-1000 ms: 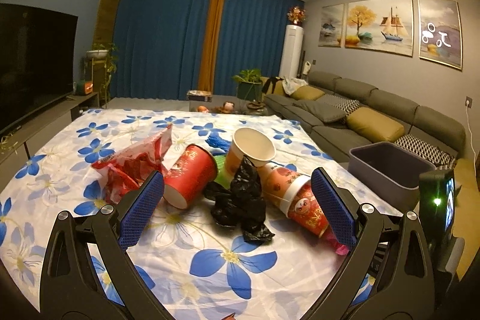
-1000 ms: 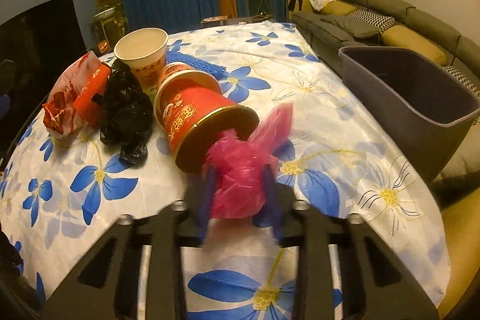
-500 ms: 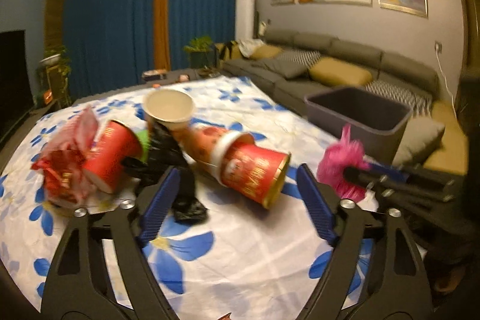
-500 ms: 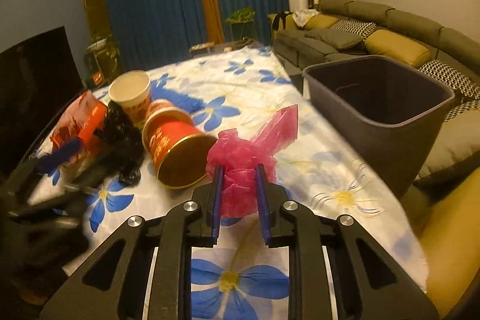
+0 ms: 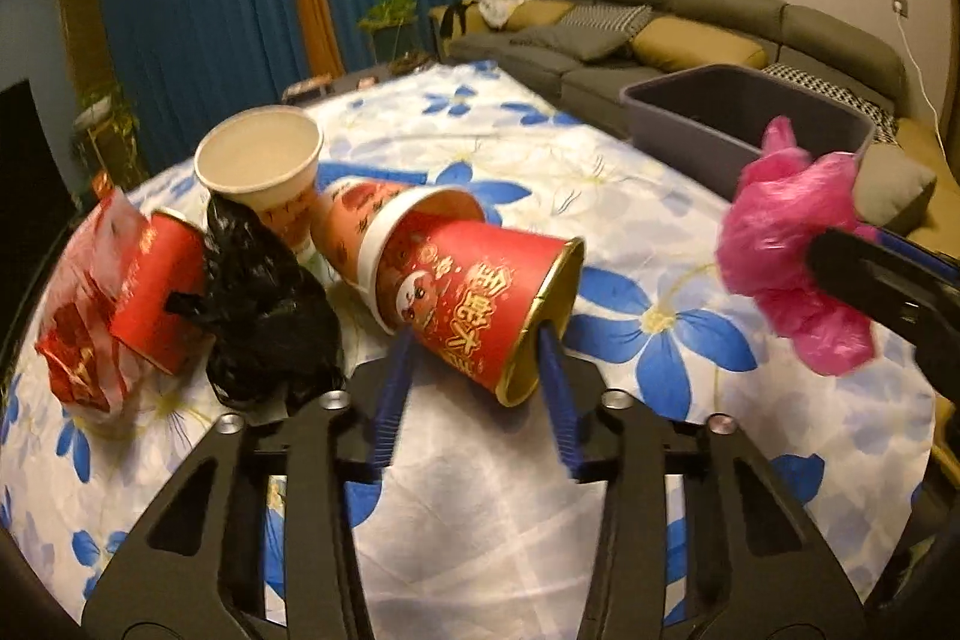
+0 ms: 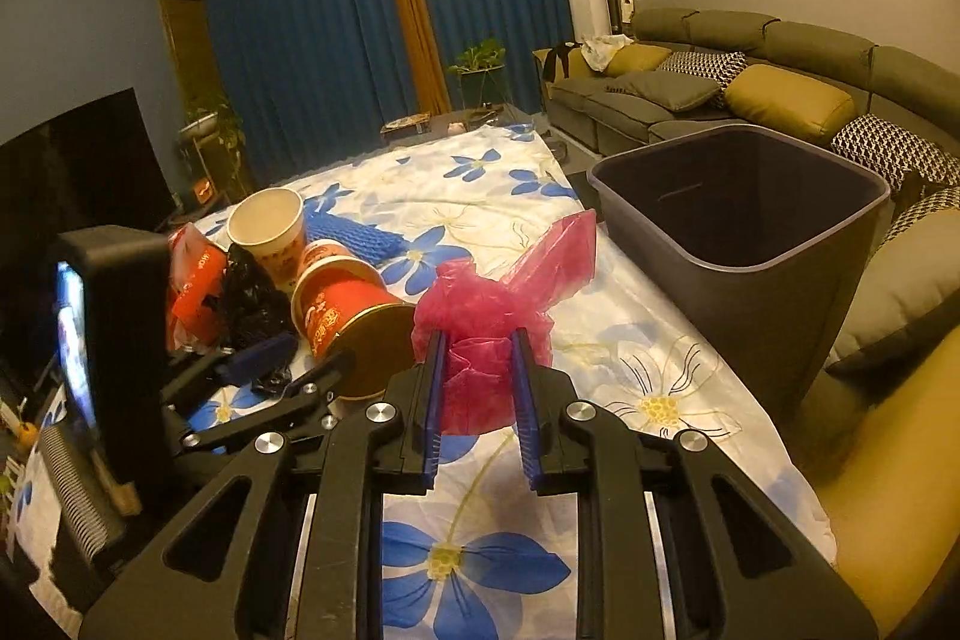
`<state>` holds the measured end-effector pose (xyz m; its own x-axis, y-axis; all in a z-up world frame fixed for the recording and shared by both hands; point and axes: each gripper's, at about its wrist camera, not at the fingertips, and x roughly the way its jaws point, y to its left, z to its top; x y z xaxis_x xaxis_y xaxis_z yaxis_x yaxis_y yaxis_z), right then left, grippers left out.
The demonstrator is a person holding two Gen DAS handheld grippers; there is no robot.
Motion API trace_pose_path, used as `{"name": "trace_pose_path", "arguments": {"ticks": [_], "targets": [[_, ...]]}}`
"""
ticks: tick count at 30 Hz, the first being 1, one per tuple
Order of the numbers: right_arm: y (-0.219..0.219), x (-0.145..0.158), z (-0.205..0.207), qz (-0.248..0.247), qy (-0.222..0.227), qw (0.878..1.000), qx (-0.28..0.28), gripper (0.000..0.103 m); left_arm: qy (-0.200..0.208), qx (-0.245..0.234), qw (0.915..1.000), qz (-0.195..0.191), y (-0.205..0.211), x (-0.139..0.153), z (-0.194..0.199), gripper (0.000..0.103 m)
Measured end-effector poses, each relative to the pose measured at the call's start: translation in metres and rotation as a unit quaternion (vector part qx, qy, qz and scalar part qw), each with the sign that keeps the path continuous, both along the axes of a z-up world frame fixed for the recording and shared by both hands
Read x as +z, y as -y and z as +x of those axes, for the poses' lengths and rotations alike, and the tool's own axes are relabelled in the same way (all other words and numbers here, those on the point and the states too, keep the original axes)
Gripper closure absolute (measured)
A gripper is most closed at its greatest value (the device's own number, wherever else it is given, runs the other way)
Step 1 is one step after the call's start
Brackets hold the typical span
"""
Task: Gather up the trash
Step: 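Grasp a pink plastic bag with the right tool while the left tool grasps the large red cup, then carry the pink bag and red cup over the grey bin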
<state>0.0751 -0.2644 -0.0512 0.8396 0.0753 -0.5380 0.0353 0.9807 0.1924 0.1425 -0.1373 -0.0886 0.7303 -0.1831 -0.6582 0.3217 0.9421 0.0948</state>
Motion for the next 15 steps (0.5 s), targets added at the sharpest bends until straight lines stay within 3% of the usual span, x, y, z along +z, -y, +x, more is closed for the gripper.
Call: {"name": "trace_pose_path", "arguments": {"ticks": [8, 15], "targets": [[0.003, 0.005, -0.005, 0.005, 0.009, 1.000, 0.000, 0.081, -0.013, 0.020, 0.9996, -0.017, -0.017, -0.004, 0.003, 0.100], [0.006, 0.008, -0.009, 0.004, 0.014, 1.000, -0.006, 0.081, -0.015, 0.004, 0.9986, -0.050, -0.032, 0.000, -0.014, 0.101]]}}
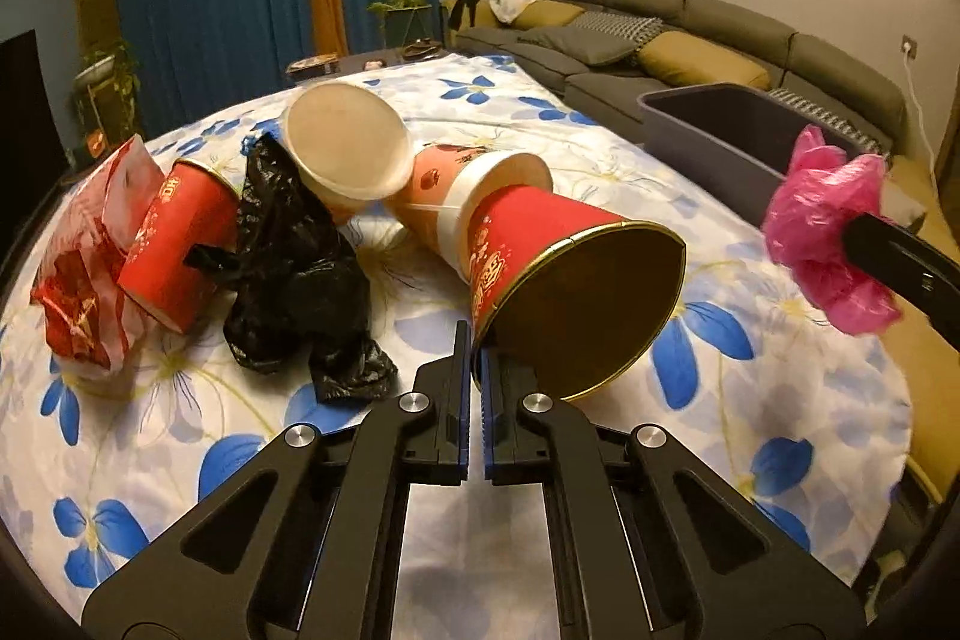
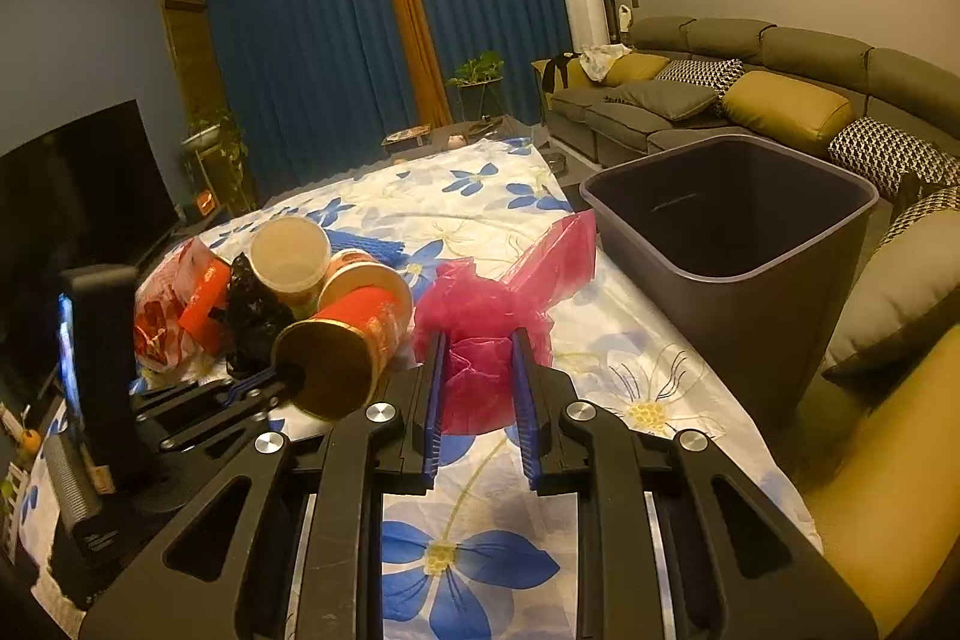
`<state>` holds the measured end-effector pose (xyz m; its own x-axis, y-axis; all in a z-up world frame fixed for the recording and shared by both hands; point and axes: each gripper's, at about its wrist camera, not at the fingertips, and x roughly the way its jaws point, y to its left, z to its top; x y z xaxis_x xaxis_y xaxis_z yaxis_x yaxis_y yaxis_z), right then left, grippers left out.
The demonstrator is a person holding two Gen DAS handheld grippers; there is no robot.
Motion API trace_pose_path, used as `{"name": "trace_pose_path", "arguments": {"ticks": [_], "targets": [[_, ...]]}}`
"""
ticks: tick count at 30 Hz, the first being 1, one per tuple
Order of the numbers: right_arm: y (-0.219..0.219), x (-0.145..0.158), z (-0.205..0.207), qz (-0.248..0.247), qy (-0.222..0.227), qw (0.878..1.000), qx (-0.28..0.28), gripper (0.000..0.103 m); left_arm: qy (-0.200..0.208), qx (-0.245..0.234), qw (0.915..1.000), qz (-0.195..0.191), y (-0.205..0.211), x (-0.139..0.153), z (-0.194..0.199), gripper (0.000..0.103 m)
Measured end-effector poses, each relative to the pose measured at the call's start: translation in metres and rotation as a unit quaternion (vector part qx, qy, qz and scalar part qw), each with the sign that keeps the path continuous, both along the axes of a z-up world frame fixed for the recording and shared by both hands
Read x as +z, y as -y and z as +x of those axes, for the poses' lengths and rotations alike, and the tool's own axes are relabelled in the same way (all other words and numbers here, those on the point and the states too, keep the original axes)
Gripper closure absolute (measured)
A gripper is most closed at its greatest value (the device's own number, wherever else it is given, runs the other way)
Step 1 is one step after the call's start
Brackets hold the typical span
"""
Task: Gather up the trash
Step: 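Carry the pink bag and red cup over the grey bin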
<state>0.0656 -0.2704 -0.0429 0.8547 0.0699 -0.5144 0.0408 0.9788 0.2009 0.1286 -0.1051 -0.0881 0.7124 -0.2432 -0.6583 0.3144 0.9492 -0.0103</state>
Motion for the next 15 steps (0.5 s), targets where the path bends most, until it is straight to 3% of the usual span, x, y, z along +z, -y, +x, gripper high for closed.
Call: {"name": "trace_pose_path", "arguments": {"ticks": [7, 15], "targets": [[0.004, 0.007, -0.005, 0.001, 0.011, 1.000, -0.005, 0.081, 0.009, -0.029, 0.9986, -0.043, -0.008, 0.017, -0.022, 0.101], [0.011, 0.016, -0.010, -0.002, 0.027, 1.000, -0.013, 0.081, 0.032, -0.044, 0.9967, -0.059, 0.000, 0.039, -0.028, 0.101]]}}
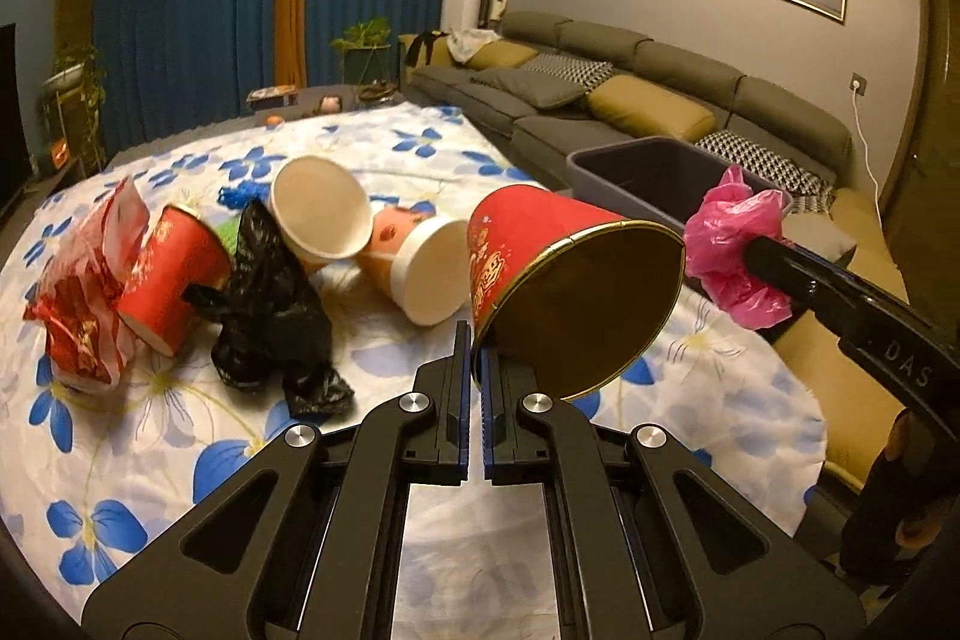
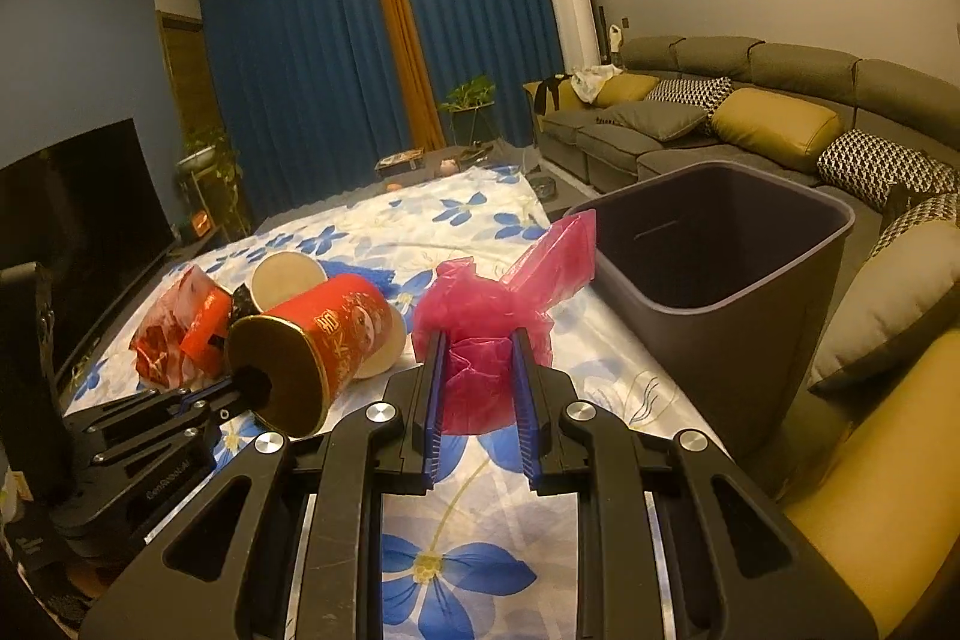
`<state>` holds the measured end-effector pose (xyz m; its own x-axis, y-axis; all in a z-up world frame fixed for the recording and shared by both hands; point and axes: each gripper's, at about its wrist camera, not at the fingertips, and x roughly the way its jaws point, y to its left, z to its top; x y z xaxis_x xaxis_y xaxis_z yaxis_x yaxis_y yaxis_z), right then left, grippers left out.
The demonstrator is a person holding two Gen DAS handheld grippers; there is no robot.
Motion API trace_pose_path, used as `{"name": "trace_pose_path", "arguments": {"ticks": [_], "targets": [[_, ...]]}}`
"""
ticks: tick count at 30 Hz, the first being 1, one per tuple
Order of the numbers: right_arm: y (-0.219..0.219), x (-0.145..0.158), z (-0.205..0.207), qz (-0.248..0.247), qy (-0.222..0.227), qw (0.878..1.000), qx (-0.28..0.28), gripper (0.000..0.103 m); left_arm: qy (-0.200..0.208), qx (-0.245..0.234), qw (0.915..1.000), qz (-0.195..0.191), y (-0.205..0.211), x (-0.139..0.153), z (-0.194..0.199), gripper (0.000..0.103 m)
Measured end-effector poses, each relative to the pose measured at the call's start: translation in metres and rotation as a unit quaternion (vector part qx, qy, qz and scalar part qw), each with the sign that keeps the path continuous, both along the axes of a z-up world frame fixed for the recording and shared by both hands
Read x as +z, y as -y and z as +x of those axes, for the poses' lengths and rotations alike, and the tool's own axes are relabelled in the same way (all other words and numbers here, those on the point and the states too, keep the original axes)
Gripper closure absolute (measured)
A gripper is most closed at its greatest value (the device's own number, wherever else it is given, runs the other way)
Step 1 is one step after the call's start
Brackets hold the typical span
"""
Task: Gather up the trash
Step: 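Carry the pink bag and red cup over the grey bin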
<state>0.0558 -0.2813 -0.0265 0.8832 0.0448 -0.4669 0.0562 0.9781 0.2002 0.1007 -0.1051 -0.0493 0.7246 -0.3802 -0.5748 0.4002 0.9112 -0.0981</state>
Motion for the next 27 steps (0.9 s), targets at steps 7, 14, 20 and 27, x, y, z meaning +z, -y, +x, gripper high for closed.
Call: {"name": "trace_pose_path", "arguments": {"ticks": [7, 14, 20, 27], "targets": [[0.010, 0.005, 0.002, -0.004, 0.011, 1.000, -0.008, 0.081, 0.013, -0.008, 0.9999, -0.007, 0.009, 0.014, 0.006, 0.101], [0.034, 0.025, 0.009, -0.031, 0.047, 0.998, -0.040, 0.081, 0.029, -0.031, 0.9989, -0.018, 0.039, 0.040, 0.025, 0.101], [0.072, 0.037, 0.023, -0.046, 0.072, 0.993, -0.076, 0.081, 0.035, -0.061, 0.9971, -0.031, 0.086, 0.060, 0.054, 0.101], [0.105, 0.043, 0.044, -0.062, 0.087, 0.989, -0.105, 0.081, 0.030, -0.081, 0.9953, -0.043, 0.140, 0.067, 0.092, 0.101]]}}
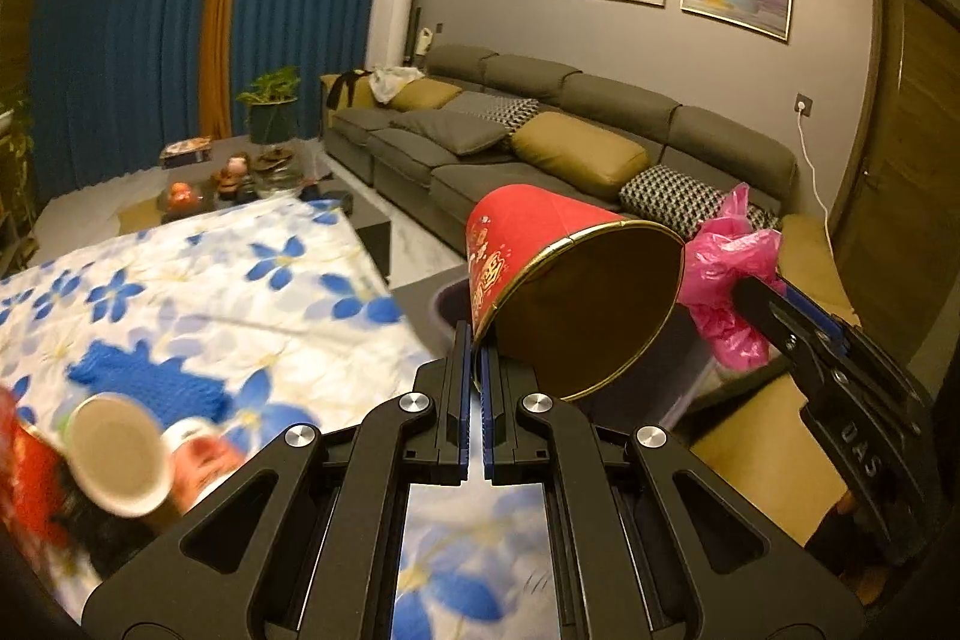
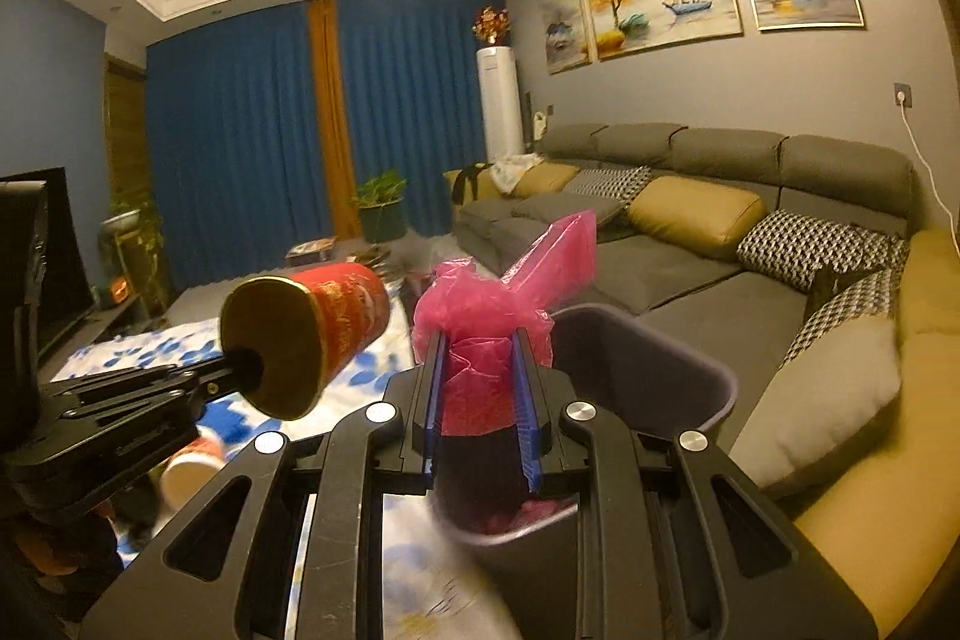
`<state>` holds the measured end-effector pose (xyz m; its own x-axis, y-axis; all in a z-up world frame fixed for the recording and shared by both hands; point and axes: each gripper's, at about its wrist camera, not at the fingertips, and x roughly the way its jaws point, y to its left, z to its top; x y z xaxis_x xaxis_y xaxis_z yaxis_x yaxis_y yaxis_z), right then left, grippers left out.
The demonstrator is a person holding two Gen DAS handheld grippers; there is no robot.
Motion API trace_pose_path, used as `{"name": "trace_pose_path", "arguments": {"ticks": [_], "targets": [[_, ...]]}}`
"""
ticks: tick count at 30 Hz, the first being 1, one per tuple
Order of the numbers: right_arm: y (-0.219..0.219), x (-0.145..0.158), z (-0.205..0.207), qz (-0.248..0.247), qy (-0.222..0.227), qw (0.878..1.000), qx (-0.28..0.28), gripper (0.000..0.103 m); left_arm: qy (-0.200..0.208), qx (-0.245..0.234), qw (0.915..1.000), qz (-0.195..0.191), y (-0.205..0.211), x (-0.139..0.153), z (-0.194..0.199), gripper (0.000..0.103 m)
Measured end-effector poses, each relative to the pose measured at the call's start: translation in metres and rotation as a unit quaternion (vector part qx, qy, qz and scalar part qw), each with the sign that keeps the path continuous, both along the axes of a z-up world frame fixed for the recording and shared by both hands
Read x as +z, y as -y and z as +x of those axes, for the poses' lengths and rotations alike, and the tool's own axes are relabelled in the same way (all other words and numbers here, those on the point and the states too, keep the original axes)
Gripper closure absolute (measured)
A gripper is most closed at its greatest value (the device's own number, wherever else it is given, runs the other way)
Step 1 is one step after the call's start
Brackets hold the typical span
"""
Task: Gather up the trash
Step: 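Carry the pink bag and red cup over the grey bin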
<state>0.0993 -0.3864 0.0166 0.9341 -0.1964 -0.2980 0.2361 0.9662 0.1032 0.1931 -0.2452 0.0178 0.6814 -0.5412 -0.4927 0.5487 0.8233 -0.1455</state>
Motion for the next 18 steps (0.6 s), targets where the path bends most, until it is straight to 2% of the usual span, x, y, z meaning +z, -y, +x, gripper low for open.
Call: {"name": "trace_pose_path", "arguments": {"ticks": [9, 18], "targets": [[0.026, -0.009, 0.021, -0.003, -0.005, 1.000, -0.025, 0.081, -0.016, -0.025, 0.9995, 0.009, 0.053, -0.013, 0.034, 0.101], [0.031, -0.019, 0.031, 0.002, -0.015, 0.999, -0.032, 0.080, -0.031, -0.029, 0.9990, 0.007, 0.068, -0.023, 0.053, 0.101]]}}
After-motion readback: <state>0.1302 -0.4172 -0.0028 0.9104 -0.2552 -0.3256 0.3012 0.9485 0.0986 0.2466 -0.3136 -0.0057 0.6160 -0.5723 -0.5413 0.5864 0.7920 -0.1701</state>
